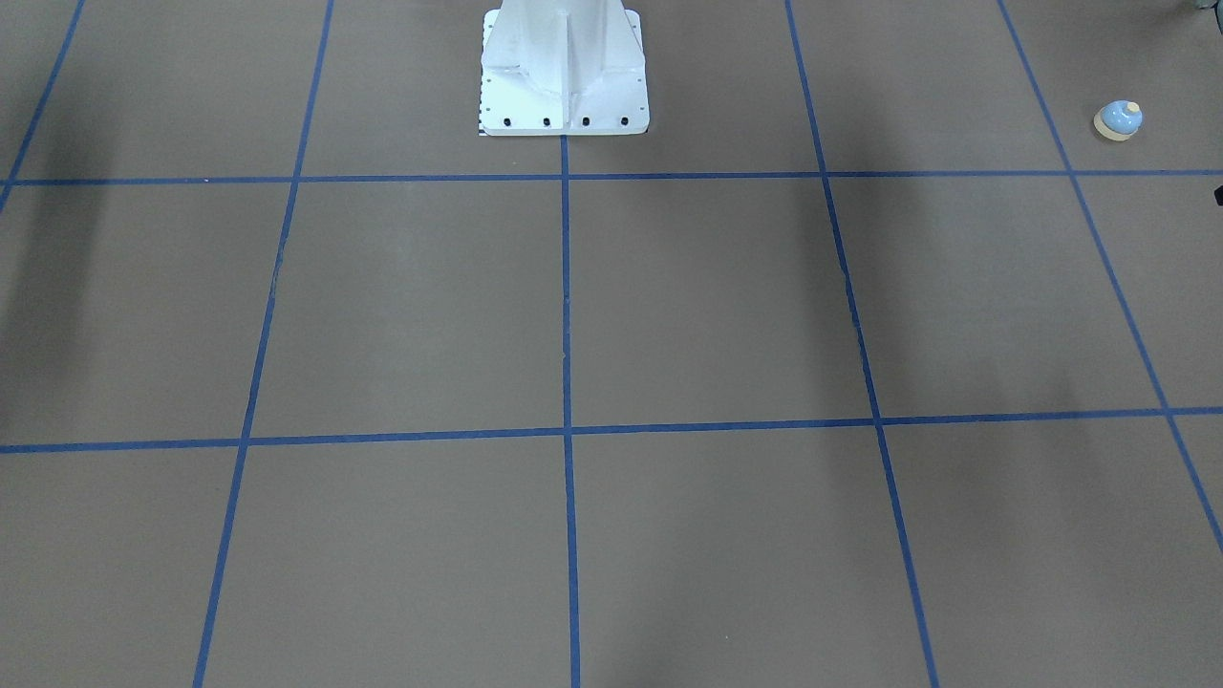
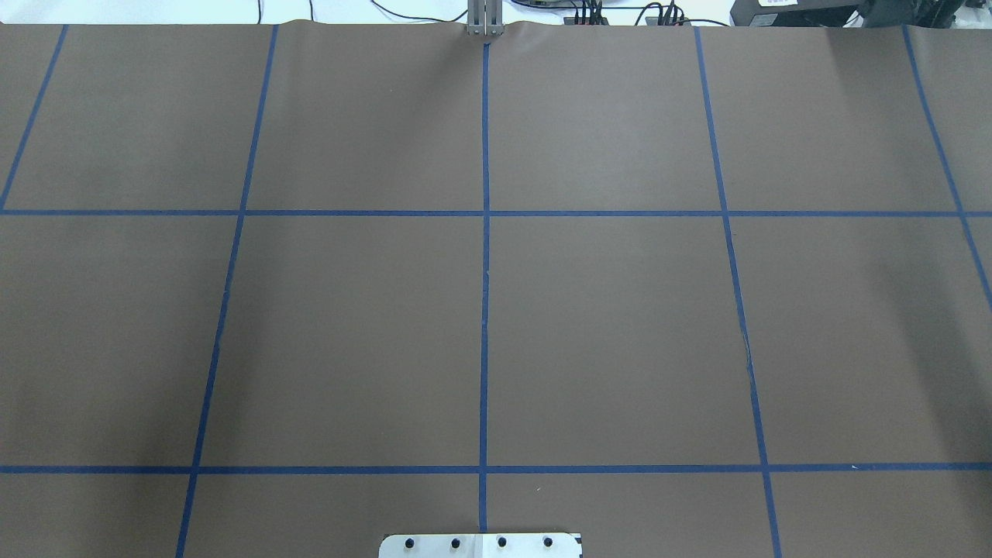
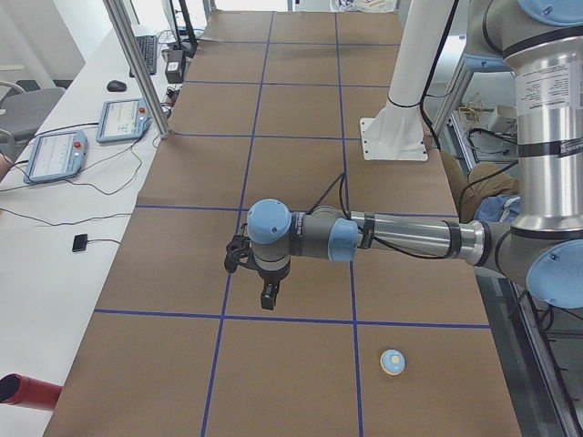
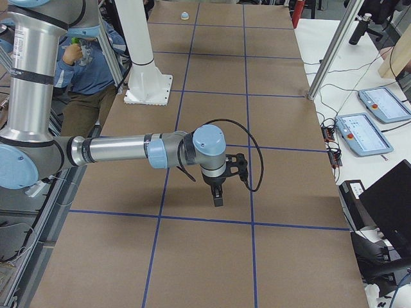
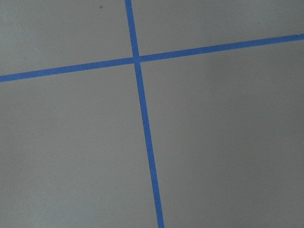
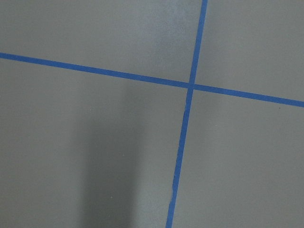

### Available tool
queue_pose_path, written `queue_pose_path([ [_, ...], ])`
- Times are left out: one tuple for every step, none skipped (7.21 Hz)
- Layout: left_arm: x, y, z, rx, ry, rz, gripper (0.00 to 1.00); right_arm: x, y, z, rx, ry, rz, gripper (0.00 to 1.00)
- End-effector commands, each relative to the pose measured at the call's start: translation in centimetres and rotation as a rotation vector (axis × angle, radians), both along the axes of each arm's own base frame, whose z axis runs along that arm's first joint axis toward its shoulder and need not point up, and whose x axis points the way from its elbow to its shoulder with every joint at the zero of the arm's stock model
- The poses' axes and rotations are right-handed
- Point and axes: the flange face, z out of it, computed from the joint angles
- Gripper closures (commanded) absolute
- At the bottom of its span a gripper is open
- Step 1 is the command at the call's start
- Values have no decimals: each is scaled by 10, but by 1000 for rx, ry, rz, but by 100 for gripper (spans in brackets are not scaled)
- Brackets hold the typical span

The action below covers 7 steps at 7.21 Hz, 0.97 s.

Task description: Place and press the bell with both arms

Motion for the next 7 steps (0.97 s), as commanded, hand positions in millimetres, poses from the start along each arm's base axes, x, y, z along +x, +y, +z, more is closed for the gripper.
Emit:
queue_pose_path([
  [0, 1, 3, -12, 8, -7, 0, 0, 1, 1, -1, 0, 0, 0],
  [0, 1, 2, -7, 4, -5, 0, 0, 1, 1, -2, -3, 0, 0],
  [1, 4, 5, -12, 3, -1, 0, -1, 1, 3, -7, -5, -2, 0],
  [1, 7, 13, -32, 3, -3, 0, -1, 3, 6, -11, -4, -5, 0],
  [4, 12, 18, -44, 2, 7, 0, -1, 5, 7, -11, -6, -9, 0],
  [5, 38, 41, -96, -3, 15, 0, -1, 5, 7, -9, -10, -10, 0],
  [5, 53, 52, -134, -2, 12, 0, -2, 5, 7, -9, -14, -10, 0],
])
